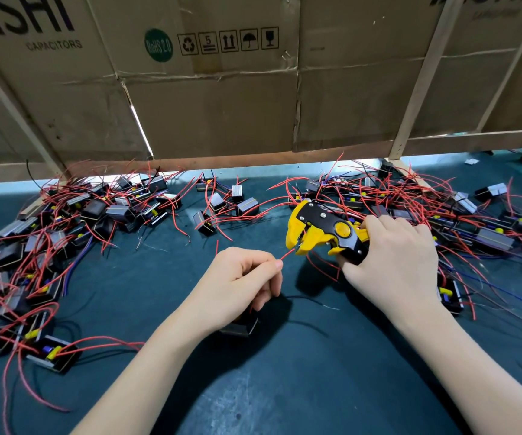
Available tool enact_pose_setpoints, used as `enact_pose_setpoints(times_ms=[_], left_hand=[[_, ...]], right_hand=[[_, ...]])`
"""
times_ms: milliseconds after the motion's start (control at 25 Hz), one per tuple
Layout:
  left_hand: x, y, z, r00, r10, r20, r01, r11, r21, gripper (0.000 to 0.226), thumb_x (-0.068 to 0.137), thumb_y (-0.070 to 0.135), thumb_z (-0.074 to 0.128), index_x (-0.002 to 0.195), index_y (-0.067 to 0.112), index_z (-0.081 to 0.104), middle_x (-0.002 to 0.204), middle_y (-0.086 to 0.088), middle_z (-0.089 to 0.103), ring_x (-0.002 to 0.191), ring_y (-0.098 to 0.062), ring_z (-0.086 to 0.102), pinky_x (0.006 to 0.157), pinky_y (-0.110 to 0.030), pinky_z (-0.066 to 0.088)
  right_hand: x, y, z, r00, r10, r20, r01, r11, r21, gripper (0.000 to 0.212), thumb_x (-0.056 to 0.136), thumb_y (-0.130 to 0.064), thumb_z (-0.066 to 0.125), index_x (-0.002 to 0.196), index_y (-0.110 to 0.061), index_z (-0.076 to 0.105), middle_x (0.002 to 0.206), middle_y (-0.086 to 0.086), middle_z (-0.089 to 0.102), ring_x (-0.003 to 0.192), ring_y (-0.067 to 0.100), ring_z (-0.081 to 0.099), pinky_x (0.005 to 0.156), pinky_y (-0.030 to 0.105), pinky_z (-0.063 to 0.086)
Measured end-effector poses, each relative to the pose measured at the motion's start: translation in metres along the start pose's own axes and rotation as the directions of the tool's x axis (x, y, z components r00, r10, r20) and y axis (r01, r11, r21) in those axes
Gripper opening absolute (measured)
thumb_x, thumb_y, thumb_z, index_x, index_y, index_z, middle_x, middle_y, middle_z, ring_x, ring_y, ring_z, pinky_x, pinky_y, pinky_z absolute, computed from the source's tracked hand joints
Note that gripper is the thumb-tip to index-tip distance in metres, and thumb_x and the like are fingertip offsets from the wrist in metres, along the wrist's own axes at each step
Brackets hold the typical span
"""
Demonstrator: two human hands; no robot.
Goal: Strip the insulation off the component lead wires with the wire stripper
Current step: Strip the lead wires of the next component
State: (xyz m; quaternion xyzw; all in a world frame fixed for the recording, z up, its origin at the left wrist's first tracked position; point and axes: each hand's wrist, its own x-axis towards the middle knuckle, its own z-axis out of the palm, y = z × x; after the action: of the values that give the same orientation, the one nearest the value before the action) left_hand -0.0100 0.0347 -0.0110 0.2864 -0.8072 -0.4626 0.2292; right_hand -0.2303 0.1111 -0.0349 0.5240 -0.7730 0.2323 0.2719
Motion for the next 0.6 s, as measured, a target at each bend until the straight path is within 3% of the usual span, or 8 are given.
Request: enact_pose_setpoints(times_ms=[280, 400, 480, 600], left_hand=[[0.0, -0.002, 0.0, 0.999, 0.007, 0.037, -0.007, 1.0, 0.001, 0.04, 0.093, 0.036, 0.047, 0.064, 0.014, 0.062, 0.045, 0.002, 0.051, 0.047, -0.012, 0.045, 0.056, -0.023, 0.039], [0.0, -0.002, -0.002, 0.997, 0.002, 0.078, -0.002, 1.0, -0.002, 0.034, 0.092, 0.04, 0.052, 0.07, 0.017, 0.065, 0.049, 0.003, 0.053, 0.05, -0.01, 0.045, 0.055, -0.02, 0.038], [-0.002, -0.001, -0.004, 0.988, 0.001, 0.152, 0.001, 1.0, -0.012, 0.024, 0.088, 0.043, 0.063, 0.081, 0.021, 0.07, 0.056, 0.005, 0.053, 0.054, -0.009, 0.046, 0.056, -0.019, 0.039], [-0.003, -0.002, -0.01, 0.974, 0.012, 0.228, -0.036, 0.994, 0.104, 0.013, 0.082, 0.035, 0.077, 0.087, 0.024, 0.075, 0.054, 0.009, 0.046, 0.054, -0.009, 0.04, 0.056, -0.018, 0.036]], right_hand=[[0.001, -0.004, -0.009, 0.995, 0.011, 0.103, -0.01, 1.0, -0.007, 0.05, 0.06, -0.047, 0.084, 0.055, -0.016, 0.045, 0.054, 0.008, 0.058, 0.054, 0.032, 0.059, 0.061, 0.033, 0.032], [0.001, -0.005, -0.01, 0.998, 0.017, 0.057, -0.016, 1.0, -0.021, 0.052, 0.054, -0.047, 0.089, 0.05, -0.012, 0.05, 0.047, 0.009, 0.055, 0.045, 0.031, 0.055, 0.056, 0.028, 0.03], [0.001, -0.003, -0.006, 1.0, 0.005, 0.008, -0.005, 0.999, -0.035, 0.049, 0.061, -0.05, 0.081, 0.061, -0.01, 0.053, 0.057, 0.009, 0.057, 0.054, 0.032, 0.056, 0.062, 0.032, 0.029], [0.002, 0.003, 0.001, 0.999, 0.036, -0.01, -0.037, 0.998, -0.045, 0.047, 0.07, -0.053, 0.063, 0.078, -0.008, 0.056, 0.075, 0.01, 0.059, 0.073, 0.034, 0.058, 0.071, 0.039, 0.028]])
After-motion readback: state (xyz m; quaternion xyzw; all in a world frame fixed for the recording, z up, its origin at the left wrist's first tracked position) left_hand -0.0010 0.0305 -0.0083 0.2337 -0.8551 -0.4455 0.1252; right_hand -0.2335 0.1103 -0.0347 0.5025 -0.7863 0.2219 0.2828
